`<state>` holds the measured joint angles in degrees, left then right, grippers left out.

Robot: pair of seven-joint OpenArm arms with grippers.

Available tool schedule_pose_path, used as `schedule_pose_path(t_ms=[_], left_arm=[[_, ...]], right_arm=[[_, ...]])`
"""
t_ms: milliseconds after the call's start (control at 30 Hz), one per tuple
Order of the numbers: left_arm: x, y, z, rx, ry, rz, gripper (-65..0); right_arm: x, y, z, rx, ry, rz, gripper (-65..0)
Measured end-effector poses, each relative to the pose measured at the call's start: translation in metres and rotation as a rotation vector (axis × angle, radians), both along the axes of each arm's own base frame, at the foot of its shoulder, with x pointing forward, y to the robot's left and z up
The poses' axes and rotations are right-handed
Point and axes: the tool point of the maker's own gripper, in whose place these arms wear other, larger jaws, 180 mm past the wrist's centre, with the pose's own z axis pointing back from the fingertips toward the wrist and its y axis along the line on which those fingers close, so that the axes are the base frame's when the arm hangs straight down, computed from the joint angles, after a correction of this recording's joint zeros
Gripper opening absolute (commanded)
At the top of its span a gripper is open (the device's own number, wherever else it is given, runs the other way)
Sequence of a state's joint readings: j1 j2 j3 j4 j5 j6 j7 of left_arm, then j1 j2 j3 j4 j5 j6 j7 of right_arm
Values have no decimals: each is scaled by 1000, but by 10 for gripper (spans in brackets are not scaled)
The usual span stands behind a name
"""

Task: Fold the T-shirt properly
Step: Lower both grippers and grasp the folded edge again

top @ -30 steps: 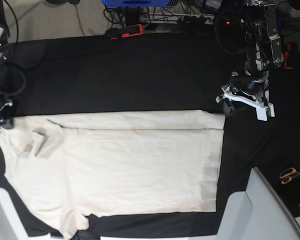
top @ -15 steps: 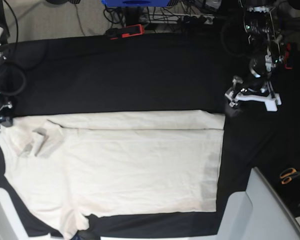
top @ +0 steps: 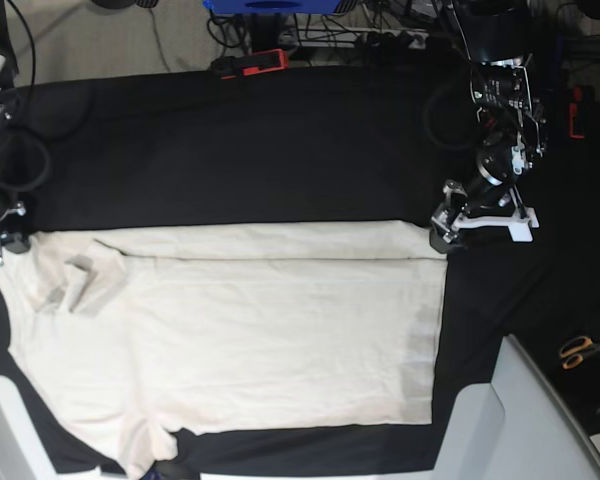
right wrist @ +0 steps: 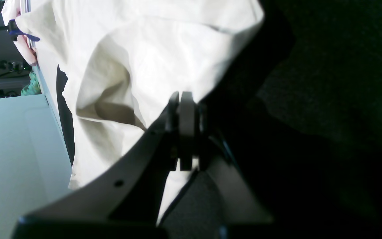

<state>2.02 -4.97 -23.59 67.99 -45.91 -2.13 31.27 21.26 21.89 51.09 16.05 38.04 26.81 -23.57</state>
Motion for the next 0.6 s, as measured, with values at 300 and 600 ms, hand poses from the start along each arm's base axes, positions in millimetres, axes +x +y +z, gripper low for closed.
schedule_pose_path(t_ms=[300, 600], left_arm=[[17, -45, -3, -28, 7, -113, -324], [10, -40, -8, -28, 32, -101, -451]], right_arm=[[0, 0, 0, -1, 0, 0, -644], [0, 0, 0, 0, 0, 0, -644]])
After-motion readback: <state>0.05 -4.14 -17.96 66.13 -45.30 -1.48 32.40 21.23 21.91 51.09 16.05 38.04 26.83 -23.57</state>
